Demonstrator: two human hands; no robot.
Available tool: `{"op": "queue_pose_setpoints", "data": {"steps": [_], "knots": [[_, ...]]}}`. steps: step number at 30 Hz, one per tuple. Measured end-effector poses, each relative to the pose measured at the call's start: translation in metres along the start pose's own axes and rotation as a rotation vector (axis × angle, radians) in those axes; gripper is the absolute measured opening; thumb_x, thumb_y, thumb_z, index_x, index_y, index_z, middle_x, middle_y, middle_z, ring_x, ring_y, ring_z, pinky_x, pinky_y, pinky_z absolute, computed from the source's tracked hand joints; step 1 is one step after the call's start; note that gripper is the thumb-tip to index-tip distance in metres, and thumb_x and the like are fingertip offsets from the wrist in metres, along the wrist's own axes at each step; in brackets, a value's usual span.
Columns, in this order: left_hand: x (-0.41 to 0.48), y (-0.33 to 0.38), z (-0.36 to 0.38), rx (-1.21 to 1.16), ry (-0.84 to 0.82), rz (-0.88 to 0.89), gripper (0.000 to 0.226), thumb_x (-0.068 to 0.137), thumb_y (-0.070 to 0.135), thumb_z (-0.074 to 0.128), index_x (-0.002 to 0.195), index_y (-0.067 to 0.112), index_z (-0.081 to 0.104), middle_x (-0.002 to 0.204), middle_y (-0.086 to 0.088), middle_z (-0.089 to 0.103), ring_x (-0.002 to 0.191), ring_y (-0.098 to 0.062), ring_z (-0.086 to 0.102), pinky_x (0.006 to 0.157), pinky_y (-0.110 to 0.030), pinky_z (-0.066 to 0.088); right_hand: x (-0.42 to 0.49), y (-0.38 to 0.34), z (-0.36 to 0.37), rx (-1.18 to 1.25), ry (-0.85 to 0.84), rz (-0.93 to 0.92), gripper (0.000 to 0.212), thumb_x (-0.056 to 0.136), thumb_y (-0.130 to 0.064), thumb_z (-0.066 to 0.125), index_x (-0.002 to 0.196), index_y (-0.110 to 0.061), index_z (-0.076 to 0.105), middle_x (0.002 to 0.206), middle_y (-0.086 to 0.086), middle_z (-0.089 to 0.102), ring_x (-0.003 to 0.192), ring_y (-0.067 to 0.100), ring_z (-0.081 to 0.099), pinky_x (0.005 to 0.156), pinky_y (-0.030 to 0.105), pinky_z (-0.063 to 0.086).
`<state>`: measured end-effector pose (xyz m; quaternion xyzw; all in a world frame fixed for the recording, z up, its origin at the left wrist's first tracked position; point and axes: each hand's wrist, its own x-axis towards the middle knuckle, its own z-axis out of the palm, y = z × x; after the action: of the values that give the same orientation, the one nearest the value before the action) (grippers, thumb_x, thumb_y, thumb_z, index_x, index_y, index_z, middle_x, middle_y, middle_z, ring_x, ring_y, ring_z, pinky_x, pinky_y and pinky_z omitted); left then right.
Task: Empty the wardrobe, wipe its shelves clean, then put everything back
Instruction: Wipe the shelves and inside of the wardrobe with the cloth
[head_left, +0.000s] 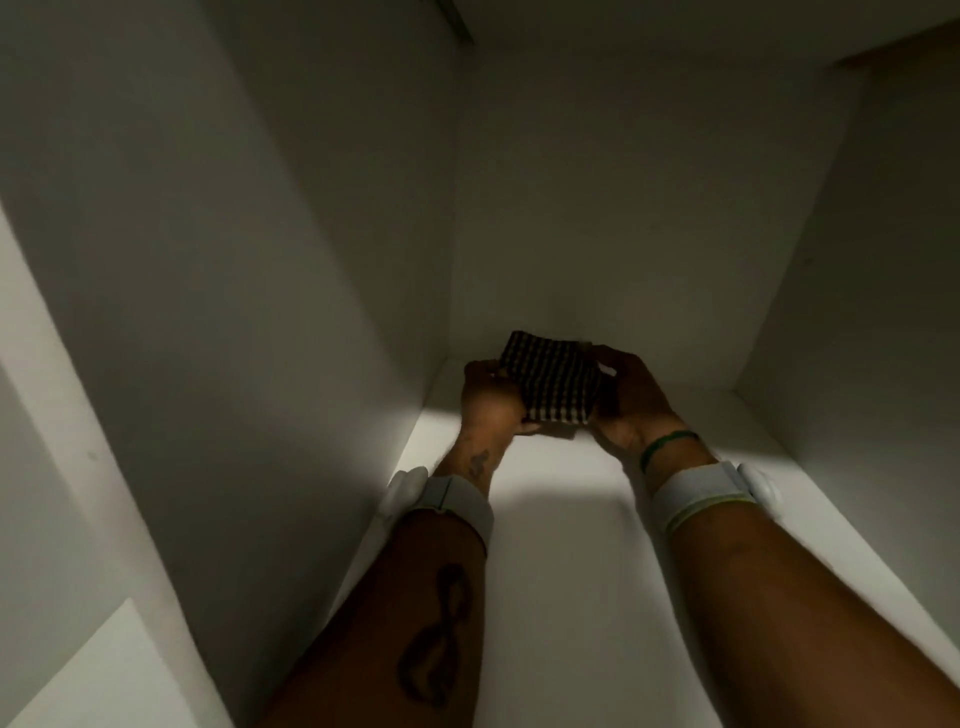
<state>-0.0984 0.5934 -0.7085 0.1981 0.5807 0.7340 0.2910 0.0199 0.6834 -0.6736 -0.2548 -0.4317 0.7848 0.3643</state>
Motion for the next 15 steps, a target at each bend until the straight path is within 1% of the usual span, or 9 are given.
{"op": "queue_pose_setpoints", "data": {"steps": [2, 4, 6, 7, 9, 10, 12, 14, 15], "knots": [[-0.001, -0.007, 0.002, 0.173, 0.018, 0.059, 0.046, 0.095, 0.01, 0.049, 0.139, 0.012, 0.041, 0.122, -0.015, 0.059, 0.092, -0.034, 0.067, 0.047, -0.031, 0.055, 0.015, 0.007, -0.01, -0.368, 0.16, -0.082, 0.042, 0.098, -0.009, 0.053, 0.138, 0.002, 0.051, 0.126, 0.024, 0.061, 0.113, 0.037, 0.064, 0.104, 0.047, 0.047], [-0.002, -0.011, 0.003, 0.387, 0.011, 0.153, 0.061, 0.093, 0.013, 0.058, 0.149, 0.011, 0.032, 0.123, -0.016, 0.06, 0.094, -0.031, 0.067, 0.062, -0.035, 0.058, 0.028, 0.01, -0.016, -0.844, 0.339, -0.198, 0.063, 0.093, -0.013, 0.06, 0.151, -0.01, 0.036, 0.145, 0.023, 0.044, 0.132, 0.043, 0.047, 0.11, 0.051, 0.042], [-0.005, -0.014, 0.002, 0.597, 0.046, 0.262, 0.052, 0.095, 0.019, 0.06, 0.143, 0.007, 0.042, 0.129, -0.015, 0.058, 0.111, -0.032, 0.062, 0.087, -0.038, 0.055, 0.033, 0.012, -0.018, -1.306, 0.405, -0.3, 0.077, 0.089, -0.018, 0.069, 0.155, -0.02, 0.029, 0.152, 0.019, 0.028, 0.14, 0.041, 0.031, 0.112, 0.05, 0.037], [-0.008, -0.015, 0.002, 0.708, 0.068, 0.323, 0.041, 0.097, 0.02, 0.058, 0.134, 0.005, 0.051, 0.128, -0.017, 0.058, 0.113, -0.034, 0.06, 0.088, -0.037, 0.052, 0.031, 0.012, -0.017, -1.422, 0.417, -0.354, 0.077, 0.088, -0.019, 0.07, 0.154, -0.021, 0.032, 0.152, 0.018, 0.026, 0.14, 0.04, 0.027, 0.111, 0.049, 0.036], [-0.014, -0.016, -0.002, 0.944, 0.144, 0.43, 0.032, 0.099, 0.025, 0.043, 0.113, 0.002, 0.061, 0.117, -0.019, 0.061, 0.103, -0.037, 0.061, 0.074, -0.036, 0.044, 0.024, 0.014, -0.012, -1.531, 0.428, -0.561, 0.062, 0.088, -0.019, 0.066, 0.146, -0.02, 0.046, 0.147, 0.014, 0.035, 0.136, 0.037, 0.032, 0.107, 0.048, 0.036], [-0.016, -0.016, -0.006, 1.047, 0.196, 0.484, 0.044, 0.098, 0.03, 0.028, 0.106, 0.004, 0.063, 0.113, -0.017, 0.062, 0.098, -0.037, 0.061, 0.069, -0.035, 0.038, 0.017, 0.011, -0.006, -1.57, 0.373, -0.607, 0.054, 0.09, -0.02, 0.063, 0.142, -0.02, 0.051, 0.145, 0.011, 0.04, 0.135, 0.035, 0.037, 0.107, 0.045, 0.036], [-0.017, -0.016, -0.02, 1.255, 0.262, 0.508, 0.062, 0.087, 0.032, 0.009, 0.096, 0.007, 0.065, 0.107, -0.014, 0.063, 0.094, -0.036, 0.058, 0.067, -0.035, 0.031, 0.004, 0.007, 0.013, -1.675, 0.082, -0.457, 0.046, 0.095, -0.036, 0.058, 0.139, -0.021, 0.054, 0.15, 0.004, 0.046, 0.131, 0.026, 0.047, 0.109, 0.037, 0.038], [-0.017, -0.015, -0.034, 1.335, 0.332, 0.439, 0.041, 0.089, 0.026, 0.03, 0.093, 0.008, 0.067, 0.105, -0.013, 0.064, 0.096, -0.036, 0.058, 0.074, -0.037, 0.039, -0.008, 0.021, 0.032, -1.956, -0.292, -0.254, 0.066, 0.094, -0.061, 0.046, 0.147, -0.021, 0.043, 0.157, -0.005, 0.032, 0.127, 0.019, 0.048, 0.111, 0.031, 0.034], [-0.018, -0.013, -0.038, 1.341, 0.333, 0.399, 0.028, 0.09, 0.02, 0.043, 0.095, 0.007, 0.067, 0.107, -0.013, 0.064, 0.1, -0.035, 0.058, 0.08, -0.038, 0.042, -0.011, 0.032, 0.037, -2.107, -0.333, -0.251, 0.08, 0.09, -0.07, 0.04, 0.153, -0.02, 0.033, 0.16, -0.001, 0.031, 0.134, 0.022, 0.045, 0.115, 0.035, 0.031]]}}
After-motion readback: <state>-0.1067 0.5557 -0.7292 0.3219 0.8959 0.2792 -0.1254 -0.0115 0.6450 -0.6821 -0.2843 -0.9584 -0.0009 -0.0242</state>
